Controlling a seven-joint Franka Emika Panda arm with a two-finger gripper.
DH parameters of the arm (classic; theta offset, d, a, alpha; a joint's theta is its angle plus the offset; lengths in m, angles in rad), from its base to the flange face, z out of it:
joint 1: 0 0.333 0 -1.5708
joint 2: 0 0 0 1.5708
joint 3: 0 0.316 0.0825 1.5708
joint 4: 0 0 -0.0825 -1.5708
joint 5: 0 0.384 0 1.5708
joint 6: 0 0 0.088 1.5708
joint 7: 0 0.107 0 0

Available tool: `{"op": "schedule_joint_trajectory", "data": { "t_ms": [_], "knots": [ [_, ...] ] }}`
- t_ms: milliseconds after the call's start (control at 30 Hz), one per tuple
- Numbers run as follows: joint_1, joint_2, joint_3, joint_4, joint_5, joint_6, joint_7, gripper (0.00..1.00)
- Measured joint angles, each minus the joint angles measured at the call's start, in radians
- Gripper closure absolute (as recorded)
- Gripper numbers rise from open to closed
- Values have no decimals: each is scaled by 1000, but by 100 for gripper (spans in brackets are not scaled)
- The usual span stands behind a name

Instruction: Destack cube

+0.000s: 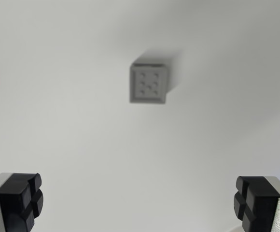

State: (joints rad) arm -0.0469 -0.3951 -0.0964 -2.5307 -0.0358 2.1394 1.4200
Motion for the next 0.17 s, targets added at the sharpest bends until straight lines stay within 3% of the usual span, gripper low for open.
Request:
{"op": "schedule_joint_trajectory", "data": {
  "t_ms": [167],
  "knots": [
    [0, 0, 0, 0, 0, 0, 0, 0]
  ]
}}
